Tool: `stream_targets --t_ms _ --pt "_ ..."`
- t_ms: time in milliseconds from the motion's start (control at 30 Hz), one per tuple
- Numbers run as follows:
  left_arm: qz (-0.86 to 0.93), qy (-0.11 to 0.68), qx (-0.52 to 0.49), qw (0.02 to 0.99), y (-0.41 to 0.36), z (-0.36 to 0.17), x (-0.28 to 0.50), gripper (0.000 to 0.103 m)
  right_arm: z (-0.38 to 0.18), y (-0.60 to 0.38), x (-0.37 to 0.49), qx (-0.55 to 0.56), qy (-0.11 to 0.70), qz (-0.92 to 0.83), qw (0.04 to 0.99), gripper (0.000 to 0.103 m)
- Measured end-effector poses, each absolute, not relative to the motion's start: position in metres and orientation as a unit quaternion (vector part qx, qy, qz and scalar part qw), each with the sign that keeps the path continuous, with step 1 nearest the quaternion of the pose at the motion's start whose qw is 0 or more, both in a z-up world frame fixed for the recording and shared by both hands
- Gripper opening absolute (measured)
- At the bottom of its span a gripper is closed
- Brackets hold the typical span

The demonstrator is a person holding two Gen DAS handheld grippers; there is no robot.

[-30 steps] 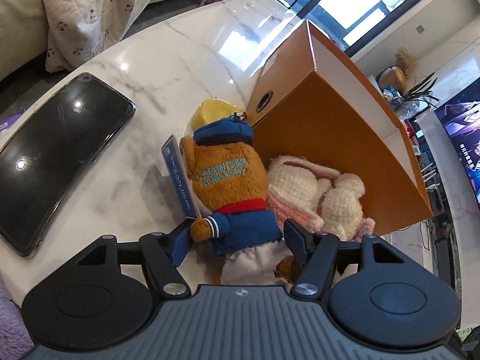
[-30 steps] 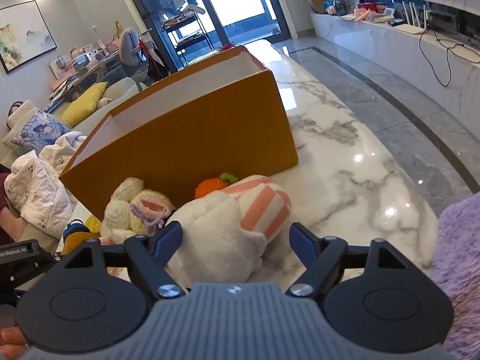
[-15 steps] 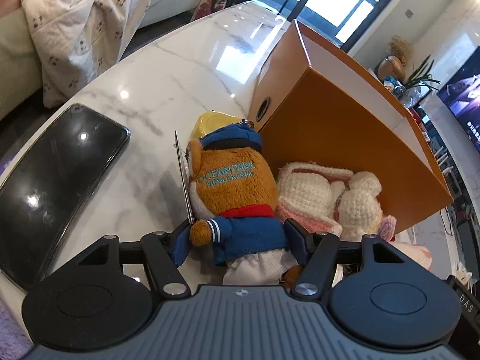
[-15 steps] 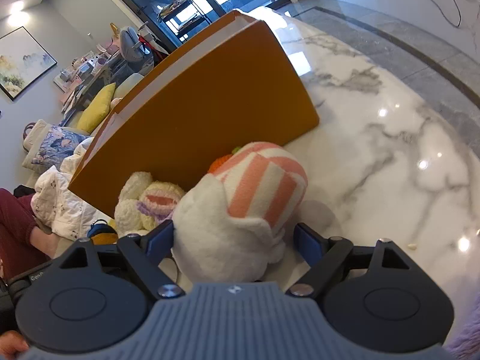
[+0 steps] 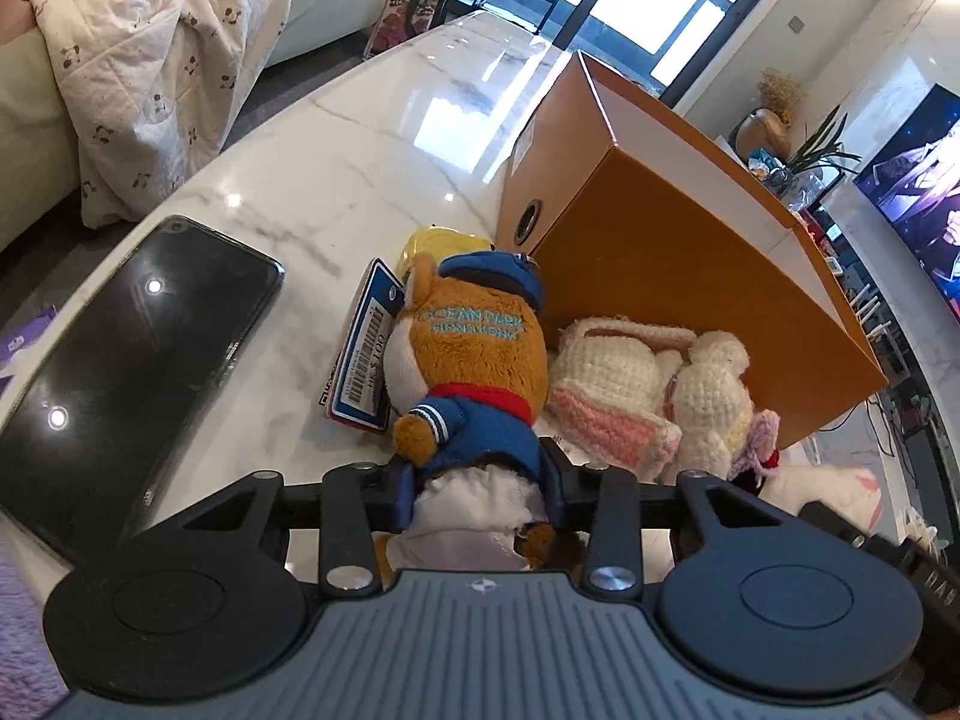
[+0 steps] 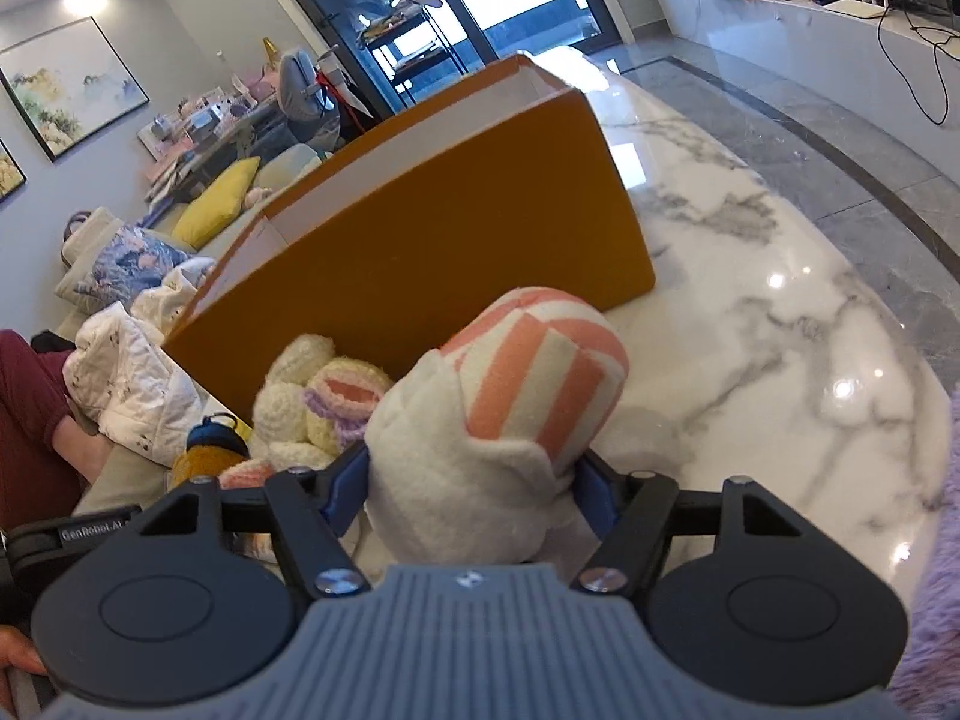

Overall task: Organize objects
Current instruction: 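Grasp the brown plush bear with the left tool while the right grasps the striped white plush, then carry the bear and striped white plush over the orange box with both tools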

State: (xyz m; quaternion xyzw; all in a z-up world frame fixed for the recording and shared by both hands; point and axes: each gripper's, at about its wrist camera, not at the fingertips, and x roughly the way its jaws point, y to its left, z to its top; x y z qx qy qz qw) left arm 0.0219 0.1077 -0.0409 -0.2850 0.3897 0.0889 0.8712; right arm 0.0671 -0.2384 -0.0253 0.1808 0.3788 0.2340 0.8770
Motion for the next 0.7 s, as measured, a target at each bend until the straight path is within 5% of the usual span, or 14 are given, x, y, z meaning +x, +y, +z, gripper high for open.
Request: stream_targets --t_ms 700 --pt "-0.032 0.274 -0.276 0.921 0.084 0.072 0.021 0.044 0.082 -0.262 0.078 0.139 0.287 0.297 0.9 0.07"
